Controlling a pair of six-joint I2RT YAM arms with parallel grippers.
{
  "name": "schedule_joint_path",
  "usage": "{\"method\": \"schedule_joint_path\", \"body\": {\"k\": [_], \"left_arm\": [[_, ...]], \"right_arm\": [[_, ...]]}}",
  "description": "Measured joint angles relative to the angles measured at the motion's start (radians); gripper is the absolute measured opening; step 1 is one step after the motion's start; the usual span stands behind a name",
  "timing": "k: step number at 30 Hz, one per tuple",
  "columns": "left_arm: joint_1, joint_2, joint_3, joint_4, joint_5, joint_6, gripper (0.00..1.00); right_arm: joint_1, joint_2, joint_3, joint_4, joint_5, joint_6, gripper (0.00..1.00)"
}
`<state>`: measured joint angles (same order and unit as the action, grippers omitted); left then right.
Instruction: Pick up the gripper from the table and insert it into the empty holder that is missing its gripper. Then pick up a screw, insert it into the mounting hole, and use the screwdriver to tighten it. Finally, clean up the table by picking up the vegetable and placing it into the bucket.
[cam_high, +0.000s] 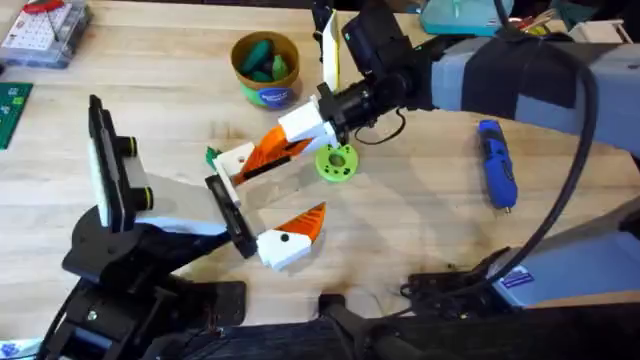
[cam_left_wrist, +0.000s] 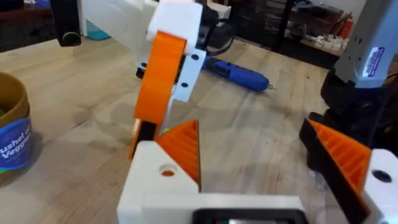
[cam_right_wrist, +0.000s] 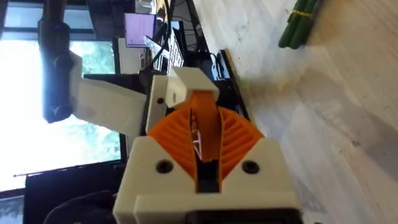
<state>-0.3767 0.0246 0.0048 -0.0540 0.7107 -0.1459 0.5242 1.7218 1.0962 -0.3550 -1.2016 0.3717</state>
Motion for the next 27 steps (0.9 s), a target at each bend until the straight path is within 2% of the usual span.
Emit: {"method": "schedule_joint_path", "body": {"k": [8,23,27], "left_arm": [[-0.002,0.0,0.0,0.0,0.019,0.002,0.988],[-0.002,0.0,0.0,-0.001,0.029,0.011,0.988],[-0.007,0.0,0.0,-0.002,0.05,0.011,0.987]], "right_arm": [[0.019,0.0,0.0,0.004,0.001,0.003,0.281],[0.005,0.004,0.0,0.011,-0.007,0.002,0.406],[-0.013,0.005,0.0,0.012,-0.021,0.002,0.485]]}}
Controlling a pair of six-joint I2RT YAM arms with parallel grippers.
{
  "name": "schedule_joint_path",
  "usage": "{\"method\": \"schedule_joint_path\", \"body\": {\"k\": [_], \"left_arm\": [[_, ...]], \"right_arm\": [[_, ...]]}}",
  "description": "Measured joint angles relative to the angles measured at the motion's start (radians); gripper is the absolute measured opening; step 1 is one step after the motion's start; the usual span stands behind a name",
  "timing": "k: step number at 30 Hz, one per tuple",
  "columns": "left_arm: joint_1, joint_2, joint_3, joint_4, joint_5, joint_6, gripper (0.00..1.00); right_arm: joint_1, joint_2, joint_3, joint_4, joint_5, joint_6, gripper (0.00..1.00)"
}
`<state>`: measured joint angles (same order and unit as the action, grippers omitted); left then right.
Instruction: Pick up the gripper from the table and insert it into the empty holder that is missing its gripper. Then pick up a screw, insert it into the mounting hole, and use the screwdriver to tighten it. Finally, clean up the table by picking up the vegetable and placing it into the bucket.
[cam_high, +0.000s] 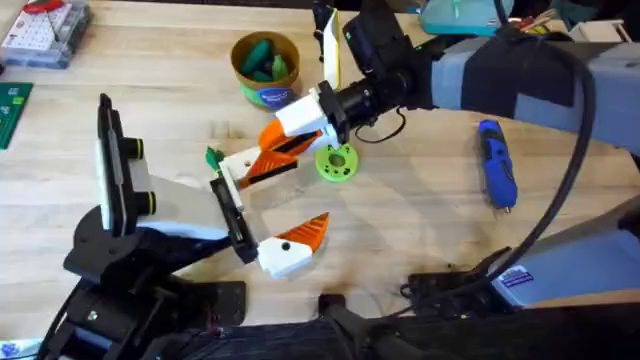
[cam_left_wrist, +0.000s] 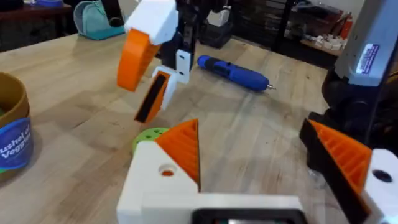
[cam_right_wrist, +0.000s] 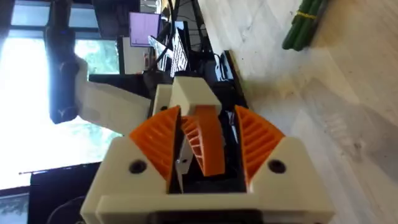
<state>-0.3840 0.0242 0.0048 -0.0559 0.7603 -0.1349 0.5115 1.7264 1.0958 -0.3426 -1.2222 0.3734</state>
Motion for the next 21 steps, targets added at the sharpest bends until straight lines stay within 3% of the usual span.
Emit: {"method": "schedule_joint_path", "body": {"k": [4,8,10,21], "left_arm": [[0.0,0.0,0.0,0.0,0.006,0.0,0.986],[0.0,0.0,0.0,0.0,0.007,0.0,0.986],[0.0,0.0,0.0,0.0,0.007,0.0,0.986],[0.0,0.0,0.0,0.0,0.007,0.0,0.986]], "right_arm": [[-0.024,0.0,0.0,0.004,-0.005,-0.001,0.653],[-0.052,0.0,0.0,0.006,-0.004,-0.014,0.915],[-0.068,0.0,0.0,0.004,0.007,-0.018,0.977],[-0.213,0.0,0.0,0.004,0.148,-0.026,0.993]]}}
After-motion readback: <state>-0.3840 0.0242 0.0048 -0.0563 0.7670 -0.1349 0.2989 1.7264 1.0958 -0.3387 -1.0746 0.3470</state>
